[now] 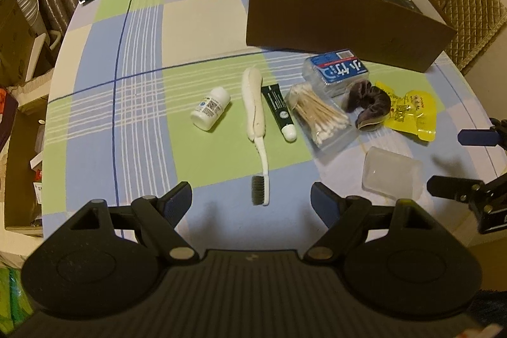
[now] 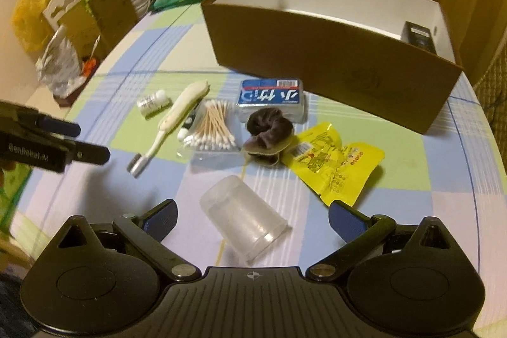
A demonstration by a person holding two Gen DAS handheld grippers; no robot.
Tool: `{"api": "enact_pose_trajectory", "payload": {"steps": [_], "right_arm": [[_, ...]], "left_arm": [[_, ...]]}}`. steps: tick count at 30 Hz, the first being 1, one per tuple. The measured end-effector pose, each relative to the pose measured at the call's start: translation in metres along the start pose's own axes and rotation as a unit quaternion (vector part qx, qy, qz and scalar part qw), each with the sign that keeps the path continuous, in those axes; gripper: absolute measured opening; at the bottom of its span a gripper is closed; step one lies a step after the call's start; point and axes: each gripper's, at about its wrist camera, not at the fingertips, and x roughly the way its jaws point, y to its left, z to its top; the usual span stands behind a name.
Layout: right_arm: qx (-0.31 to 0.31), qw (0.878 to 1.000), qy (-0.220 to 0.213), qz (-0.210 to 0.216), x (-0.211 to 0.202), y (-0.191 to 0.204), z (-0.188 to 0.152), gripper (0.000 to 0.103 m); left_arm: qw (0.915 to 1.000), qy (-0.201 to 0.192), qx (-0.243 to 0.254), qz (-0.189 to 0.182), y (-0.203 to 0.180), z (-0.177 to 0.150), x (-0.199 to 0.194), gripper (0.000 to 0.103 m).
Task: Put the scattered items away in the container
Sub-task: 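Grasp the clear plastic cup with the right gripper while the left gripper grasps the white pill bottle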
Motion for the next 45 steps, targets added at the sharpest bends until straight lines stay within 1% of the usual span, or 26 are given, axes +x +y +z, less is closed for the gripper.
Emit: {"api": "enact_pose_trajectory", "payload": {"steps": [9,16,22,24,27,33,38,42,44,45], "right_arm": [[-0.063,0.998,0.015,0.014,0.024,0.002,-0.002,0.076],[-0.127,0.991,0.031,0.024,0.045,0.011,0.002,0.070],[-0.141,0.989,0.042,0.031,0.063,0.015,0.001,0.068],[-0.141,0.988,0.048,0.027,0.068,0.015,0.000,0.060],[-0.135,0.989,0.055,0.022,0.071,0.012,-0.002,0.053],[-0.097,0.993,0.069,0.023,0.059,-0.001,-0.011,0.052],[-0.045,0.996,0.078,0.000,0.042,-0.023,-0.026,0.052],[-0.007,0.996,0.084,-0.027,0.029,-0.040,-0.037,0.052],[0.010,0.995,0.085,-0.045,0.023,-0.048,-0.043,0.052],[0.022,0.995,0.085,-0.054,0.020,-0.052,-0.046,0.052]], "left_arm": [[1.0000,0.008,-0.003,0.004,0.004,-0.001,0.014,0.079],[0.9999,0.011,0.000,0.006,0.009,-0.001,0.024,0.079],[0.9999,0.006,0.005,0.009,0.013,0.001,0.029,0.079],[0.9999,0.005,0.007,0.008,0.014,0.002,0.031,0.079],[0.9999,0.006,0.014,0.007,0.015,0.003,0.034,0.079],[0.9993,0.005,0.036,0.005,0.018,0.007,0.041,0.079],[0.9983,0.000,0.059,0.002,0.024,0.015,0.048,0.079],[0.9964,-0.013,0.084,-0.005,0.030,0.028,0.054,0.078],[0.9951,-0.015,0.098,-0.007,0.034,0.035,0.060,0.073],[0.9945,-0.014,0.103,-0.006,0.036,0.039,0.064,0.072]]}}
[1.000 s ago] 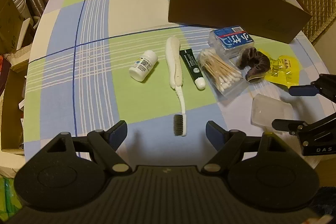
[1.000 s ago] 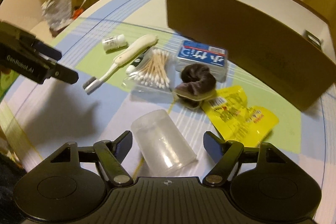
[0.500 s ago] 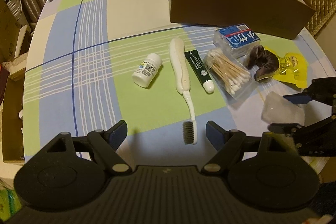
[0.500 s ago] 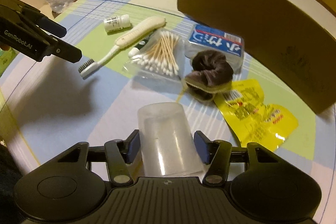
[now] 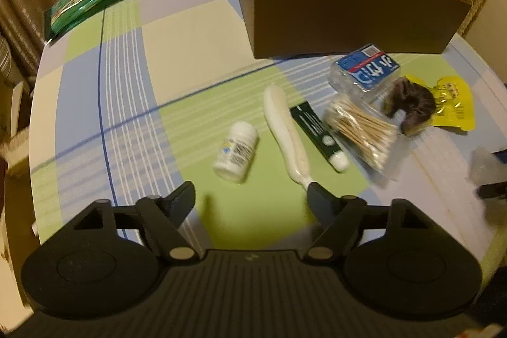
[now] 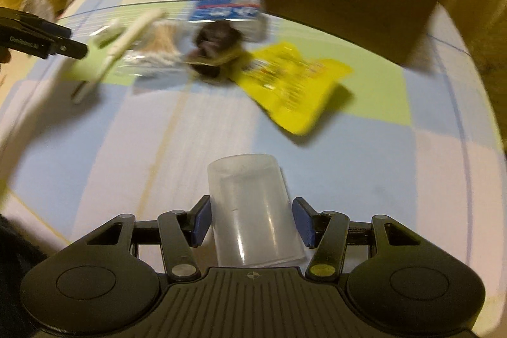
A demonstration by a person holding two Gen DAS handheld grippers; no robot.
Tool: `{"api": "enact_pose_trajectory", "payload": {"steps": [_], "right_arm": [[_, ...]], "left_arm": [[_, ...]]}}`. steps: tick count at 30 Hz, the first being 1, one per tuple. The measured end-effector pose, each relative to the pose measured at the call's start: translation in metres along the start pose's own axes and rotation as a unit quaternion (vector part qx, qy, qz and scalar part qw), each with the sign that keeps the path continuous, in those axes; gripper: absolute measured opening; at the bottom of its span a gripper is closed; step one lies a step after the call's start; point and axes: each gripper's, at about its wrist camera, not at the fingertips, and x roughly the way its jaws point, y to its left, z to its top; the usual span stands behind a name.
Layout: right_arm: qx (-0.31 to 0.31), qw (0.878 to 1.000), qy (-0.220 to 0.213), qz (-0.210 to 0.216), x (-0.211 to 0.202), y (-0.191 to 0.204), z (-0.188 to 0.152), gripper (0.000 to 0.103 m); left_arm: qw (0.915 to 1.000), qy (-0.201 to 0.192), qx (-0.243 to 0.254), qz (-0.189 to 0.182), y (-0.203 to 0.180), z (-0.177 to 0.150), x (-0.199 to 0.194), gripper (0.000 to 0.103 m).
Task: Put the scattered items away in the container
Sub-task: 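Grasp the clear plastic cup with the right gripper while the left gripper grasps the white pill bottle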
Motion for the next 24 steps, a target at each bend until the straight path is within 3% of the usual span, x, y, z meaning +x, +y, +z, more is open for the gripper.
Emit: {"api": "enact_pose_trajectory", "payload": {"steps": [9,14,19,24], "right_arm": [[0.111,0.991,-0.010,-0.070,-0.009,-0.040,-0.015,0.052],[0.167,0.982,-0.024,-0.082,-0.014,-0.060,-0.014,0.052],[0.185,0.978,-0.033,-0.091,-0.013,-0.065,-0.010,0.052],[0.178,0.979,-0.033,-0.091,-0.009,-0.062,-0.002,0.052]], "left_arm": [[0.9993,0.010,0.035,-0.013,0.015,0.020,0.031,0.051],[0.9988,0.019,0.038,-0.023,0.018,0.026,0.042,0.037],[0.9988,0.019,0.026,-0.036,0.020,0.026,0.047,0.023],[0.9993,0.017,0.009,-0.031,0.020,0.021,0.044,0.022]]}}
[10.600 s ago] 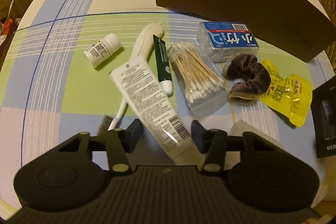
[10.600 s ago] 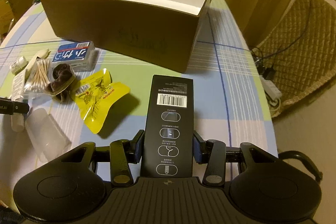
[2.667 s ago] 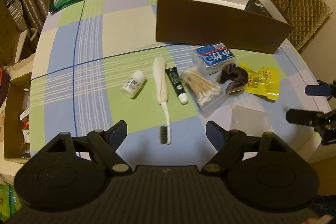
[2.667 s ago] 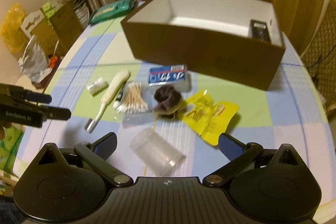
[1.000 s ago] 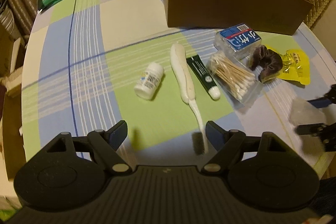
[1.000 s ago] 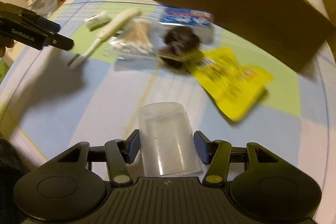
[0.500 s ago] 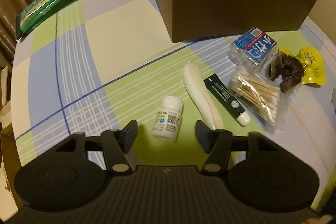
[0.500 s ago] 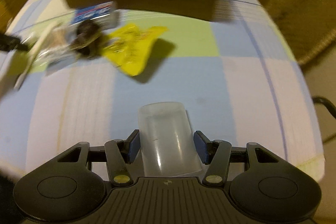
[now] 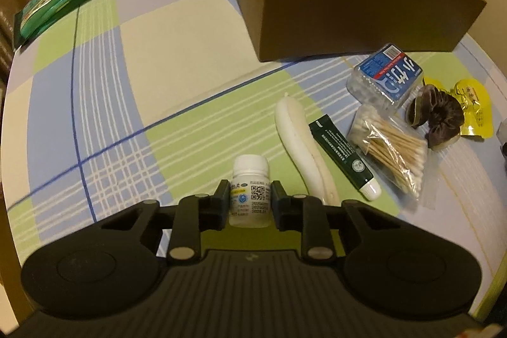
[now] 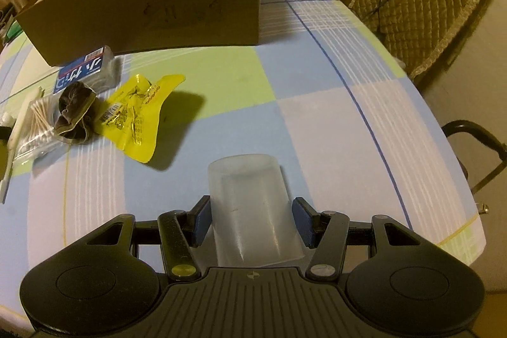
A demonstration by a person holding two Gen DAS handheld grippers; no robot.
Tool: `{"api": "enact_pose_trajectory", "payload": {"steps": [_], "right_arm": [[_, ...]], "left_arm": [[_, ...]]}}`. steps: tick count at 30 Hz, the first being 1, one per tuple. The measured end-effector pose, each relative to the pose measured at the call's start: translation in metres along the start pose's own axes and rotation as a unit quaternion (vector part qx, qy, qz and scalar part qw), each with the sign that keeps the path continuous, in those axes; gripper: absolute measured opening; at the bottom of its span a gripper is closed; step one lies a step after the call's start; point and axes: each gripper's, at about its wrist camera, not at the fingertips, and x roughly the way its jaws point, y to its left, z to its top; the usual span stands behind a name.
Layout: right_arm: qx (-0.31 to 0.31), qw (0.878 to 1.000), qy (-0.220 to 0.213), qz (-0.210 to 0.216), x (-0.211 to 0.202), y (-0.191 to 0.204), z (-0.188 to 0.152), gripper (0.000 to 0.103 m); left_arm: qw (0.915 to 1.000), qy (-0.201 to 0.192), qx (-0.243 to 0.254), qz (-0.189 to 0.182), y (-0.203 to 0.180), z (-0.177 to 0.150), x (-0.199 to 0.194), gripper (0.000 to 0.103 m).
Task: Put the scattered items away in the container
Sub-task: 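Grasp the clear plastic cup with the right gripper while the left gripper grasps the white pill bottle, then carry the pill bottle with the left gripper while the right gripper carries the cup into the brown box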
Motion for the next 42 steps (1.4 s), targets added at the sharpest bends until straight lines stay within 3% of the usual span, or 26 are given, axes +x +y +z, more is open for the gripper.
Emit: {"api": "enact_pose_trajectory", "payload": {"steps": [13,19,32,42], "right_arm": [[-0.019,0.999,-0.019,0.027,-0.008,0.004,0.014,0.052],[-0.030,0.997,-0.045,0.057,-0.029,0.014,0.033,0.052],[-0.070,0.984,-0.101,0.130,-0.058,0.045,0.102,0.052],[-0.088,0.975,-0.147,0.139,-0.052,0.062,0.181,0.052]], "left_arm": [[0.9975,-0.019,-0.066,0.017,0.007,-0.018,-0.039,0.022],[0.9963,-0.043,-0.074,-0.004,-0.016,-0.010,-0.060,0.022],[0.9934,-0.105,-0.027,-0.038,-0.076,0.056,-0.083,0.022],[0.9876,-0.145,-0.022,-0.056,-0.092,0.137,-0.078,0.022]]}}
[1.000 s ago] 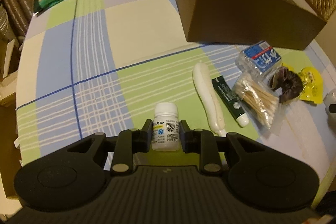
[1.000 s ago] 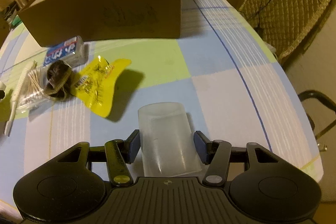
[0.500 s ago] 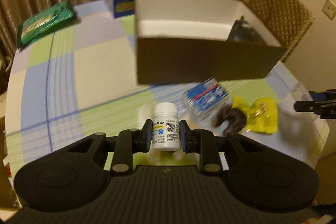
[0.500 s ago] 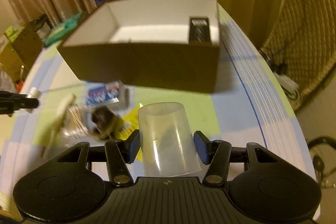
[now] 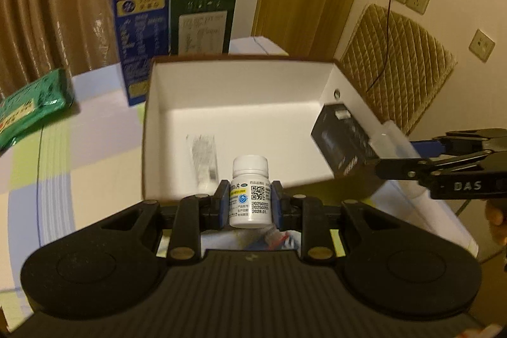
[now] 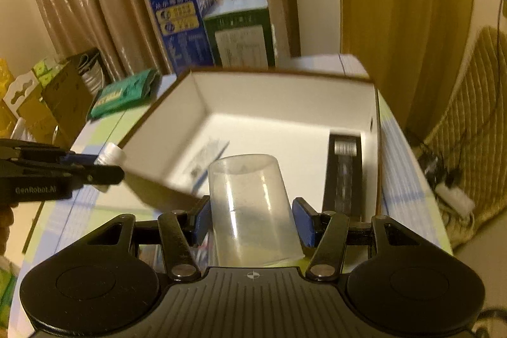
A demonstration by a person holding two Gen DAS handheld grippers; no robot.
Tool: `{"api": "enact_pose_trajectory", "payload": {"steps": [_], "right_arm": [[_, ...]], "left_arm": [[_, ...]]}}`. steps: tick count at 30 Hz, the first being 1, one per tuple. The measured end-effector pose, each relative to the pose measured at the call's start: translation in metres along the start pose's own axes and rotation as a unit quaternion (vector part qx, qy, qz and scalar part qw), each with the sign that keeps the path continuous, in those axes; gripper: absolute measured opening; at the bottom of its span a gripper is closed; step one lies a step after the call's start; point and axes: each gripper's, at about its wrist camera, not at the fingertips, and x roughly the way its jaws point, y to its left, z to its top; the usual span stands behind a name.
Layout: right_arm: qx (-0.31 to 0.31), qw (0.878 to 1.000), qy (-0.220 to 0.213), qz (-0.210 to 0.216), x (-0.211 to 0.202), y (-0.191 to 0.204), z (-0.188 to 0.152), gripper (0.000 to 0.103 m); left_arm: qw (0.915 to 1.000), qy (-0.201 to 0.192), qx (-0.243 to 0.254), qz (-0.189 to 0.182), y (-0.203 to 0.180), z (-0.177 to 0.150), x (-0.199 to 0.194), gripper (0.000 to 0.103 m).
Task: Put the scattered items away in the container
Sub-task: 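Carry the pill bottle with the left gripper while the right gripper carries the cup into the brown box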
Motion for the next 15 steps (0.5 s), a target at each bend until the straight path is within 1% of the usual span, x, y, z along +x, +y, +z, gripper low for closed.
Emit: {"api": "enact_pose_trajectory", "payload": {"steps": [4,8,15], "right_arm": [[-0.007,1.000,0.002,-0.005,0.019,-0.005,0.022,0.052],[-0.017,1.000,0.011,-0.011,0.041,-0.011,0.037,0.052],[-0.035,0.998,0.045,-0.020,0.074,-0.020,0.045,0.052]], "left_arm": [[1.0000,-0.002,0.003,-0.001,-0.005,0.022,0.014,0.022],[1.0000,0.007,-0.003,-0.005,-0.007,0.040,0.037,0.022],[0.9987,0.045,-0.021,-0.008,-0.005,0.052,0.082,0.022]]}}
